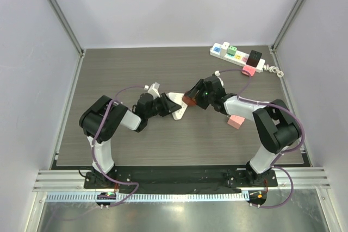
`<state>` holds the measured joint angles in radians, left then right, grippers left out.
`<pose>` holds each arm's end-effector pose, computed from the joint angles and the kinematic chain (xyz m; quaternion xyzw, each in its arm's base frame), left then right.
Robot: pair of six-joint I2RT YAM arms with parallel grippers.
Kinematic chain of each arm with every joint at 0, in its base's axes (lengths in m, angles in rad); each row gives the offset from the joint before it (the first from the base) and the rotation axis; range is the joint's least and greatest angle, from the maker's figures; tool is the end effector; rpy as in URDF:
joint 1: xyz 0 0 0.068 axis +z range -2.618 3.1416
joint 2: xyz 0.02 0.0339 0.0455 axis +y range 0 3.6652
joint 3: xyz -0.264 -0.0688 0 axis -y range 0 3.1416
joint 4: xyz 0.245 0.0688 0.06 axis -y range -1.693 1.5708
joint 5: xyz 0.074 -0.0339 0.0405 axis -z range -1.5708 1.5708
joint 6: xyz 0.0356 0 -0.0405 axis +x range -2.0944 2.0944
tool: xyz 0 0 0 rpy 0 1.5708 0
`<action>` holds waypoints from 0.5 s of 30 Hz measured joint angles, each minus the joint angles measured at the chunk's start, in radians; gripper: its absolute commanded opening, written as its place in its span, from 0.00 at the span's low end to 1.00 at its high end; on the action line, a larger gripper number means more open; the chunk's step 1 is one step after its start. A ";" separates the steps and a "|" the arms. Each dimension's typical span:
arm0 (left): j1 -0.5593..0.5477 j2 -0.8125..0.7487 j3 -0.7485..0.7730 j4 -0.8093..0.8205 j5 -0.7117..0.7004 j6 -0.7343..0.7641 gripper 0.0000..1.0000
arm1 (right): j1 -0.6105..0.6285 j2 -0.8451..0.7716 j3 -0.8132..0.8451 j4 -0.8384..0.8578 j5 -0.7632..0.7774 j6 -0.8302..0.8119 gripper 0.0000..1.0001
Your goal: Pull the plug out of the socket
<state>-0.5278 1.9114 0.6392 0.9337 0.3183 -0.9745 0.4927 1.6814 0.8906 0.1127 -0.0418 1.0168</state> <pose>0.2875 -0.1805 0.1100 -0.0892 0.8061 -0.4840 0.3288 0.3072 0.1666 0.1752 0.2249 0.8734 0.3094 0.3015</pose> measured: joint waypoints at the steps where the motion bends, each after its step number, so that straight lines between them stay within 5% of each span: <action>1: -0.001 -0.003 0.003 -0.012 0.000 -0.002 0.00 | -0.005 -0.004 0.000 -0.008 -0.005 0.000 0.01; 15: -0.055 -0.036 0.045 -0.119 -0.039 0.016 0.00 | -0.058 -0.041 0.044 -0.186 -0.075 -0.053 0.01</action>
<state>-0.5827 1.8751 0.6842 0.8143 0.2798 -0.9581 0.4343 1.6405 0.9344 -0.0734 -0.1169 0.9642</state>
